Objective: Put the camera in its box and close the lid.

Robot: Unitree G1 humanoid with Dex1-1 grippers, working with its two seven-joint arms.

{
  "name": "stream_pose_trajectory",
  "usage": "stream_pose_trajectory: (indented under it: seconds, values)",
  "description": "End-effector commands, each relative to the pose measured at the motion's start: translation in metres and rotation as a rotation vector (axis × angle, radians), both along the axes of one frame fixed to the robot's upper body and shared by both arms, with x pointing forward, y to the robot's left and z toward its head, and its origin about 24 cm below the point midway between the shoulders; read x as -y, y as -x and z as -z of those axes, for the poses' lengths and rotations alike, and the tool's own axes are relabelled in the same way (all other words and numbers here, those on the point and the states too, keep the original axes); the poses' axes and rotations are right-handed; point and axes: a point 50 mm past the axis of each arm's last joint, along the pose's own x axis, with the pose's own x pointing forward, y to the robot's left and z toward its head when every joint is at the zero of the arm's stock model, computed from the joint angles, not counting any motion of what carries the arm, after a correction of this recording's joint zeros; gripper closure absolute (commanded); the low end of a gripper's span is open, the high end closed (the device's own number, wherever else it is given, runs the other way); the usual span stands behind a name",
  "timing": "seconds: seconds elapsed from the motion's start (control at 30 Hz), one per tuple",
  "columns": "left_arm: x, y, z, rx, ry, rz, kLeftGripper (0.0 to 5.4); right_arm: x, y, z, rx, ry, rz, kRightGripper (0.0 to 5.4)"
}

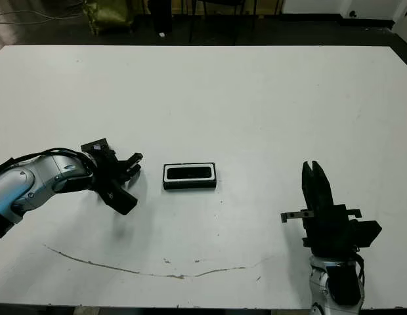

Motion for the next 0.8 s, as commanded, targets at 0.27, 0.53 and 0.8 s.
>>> stream_pose_trajectory:
  seconds: [0.27,0.53,0.8]
  values:
    - [0.000,0.014,0.011,-0.063,0.007,-0.019,5.40,0.001,0.003,0.004,-0.024,0.004,0.014,5.39]
    - [-0.014,0.017,0.008,-0.015,-0.020,0.098,5.40,0.001,0.002,0.004,-0.020,0.004,0.008,5.39]
    - [-0.029,0.012,0.009,0.017,-0.069,0.003,5.40,0.003,0.001,0.005,-0.010,0.010,0.001,5.39]
